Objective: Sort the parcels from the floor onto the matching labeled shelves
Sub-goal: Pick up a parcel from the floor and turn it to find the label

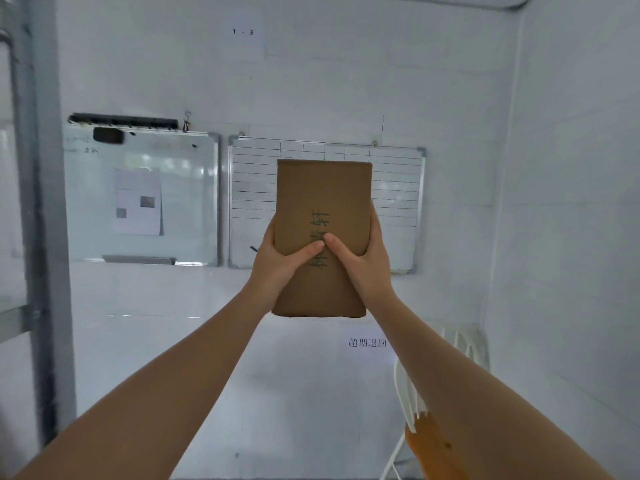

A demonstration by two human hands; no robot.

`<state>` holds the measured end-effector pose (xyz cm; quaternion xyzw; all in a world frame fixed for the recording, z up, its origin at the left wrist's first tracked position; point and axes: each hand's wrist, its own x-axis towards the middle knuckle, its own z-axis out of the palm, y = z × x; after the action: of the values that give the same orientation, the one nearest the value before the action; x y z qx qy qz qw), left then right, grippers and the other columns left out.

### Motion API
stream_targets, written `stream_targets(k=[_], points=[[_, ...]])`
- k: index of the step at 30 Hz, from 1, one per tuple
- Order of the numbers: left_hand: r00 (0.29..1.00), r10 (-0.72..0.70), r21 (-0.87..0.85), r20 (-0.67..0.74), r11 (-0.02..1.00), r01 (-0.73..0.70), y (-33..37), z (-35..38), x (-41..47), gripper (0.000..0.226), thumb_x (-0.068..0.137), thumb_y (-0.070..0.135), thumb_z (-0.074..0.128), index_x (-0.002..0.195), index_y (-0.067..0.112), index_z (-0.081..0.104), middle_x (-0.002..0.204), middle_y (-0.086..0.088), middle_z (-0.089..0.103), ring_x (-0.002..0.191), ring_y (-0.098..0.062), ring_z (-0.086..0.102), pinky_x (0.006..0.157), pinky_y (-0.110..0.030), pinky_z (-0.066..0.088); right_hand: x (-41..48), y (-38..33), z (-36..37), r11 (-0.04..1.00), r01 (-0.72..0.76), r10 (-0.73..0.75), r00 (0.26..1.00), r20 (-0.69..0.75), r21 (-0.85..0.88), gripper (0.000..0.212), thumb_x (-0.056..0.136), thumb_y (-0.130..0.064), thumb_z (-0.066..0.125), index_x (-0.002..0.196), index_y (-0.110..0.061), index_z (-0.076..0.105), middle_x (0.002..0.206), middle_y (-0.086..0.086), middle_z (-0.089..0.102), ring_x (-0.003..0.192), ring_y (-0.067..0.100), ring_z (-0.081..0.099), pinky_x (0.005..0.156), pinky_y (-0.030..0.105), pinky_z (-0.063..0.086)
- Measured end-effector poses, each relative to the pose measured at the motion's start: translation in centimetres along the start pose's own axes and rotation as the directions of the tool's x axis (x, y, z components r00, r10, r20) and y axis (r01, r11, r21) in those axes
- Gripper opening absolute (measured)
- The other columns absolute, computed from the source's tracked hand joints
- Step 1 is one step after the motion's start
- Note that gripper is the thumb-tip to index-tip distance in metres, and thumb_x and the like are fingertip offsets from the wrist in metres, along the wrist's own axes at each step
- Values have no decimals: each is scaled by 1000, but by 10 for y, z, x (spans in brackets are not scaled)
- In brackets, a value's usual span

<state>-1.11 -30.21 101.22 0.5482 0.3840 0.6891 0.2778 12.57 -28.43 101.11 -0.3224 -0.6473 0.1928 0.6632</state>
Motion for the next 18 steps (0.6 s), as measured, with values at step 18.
stream_targets(k=[18], points=[[991, -69, -83, 116, 993, 79, 12, -51, -2, 66, 69, 32, 73, 128, 25, 46, 122, -2, 62, 100, -18, 63, 74, -28, 52, 10, -14, 5, 905, -400, 342, 886, 314, 143, 113, 45, -86, 53, 138, -24, 44, 131, -1, 57, 122, 20, 52, 101, 42, 42]])
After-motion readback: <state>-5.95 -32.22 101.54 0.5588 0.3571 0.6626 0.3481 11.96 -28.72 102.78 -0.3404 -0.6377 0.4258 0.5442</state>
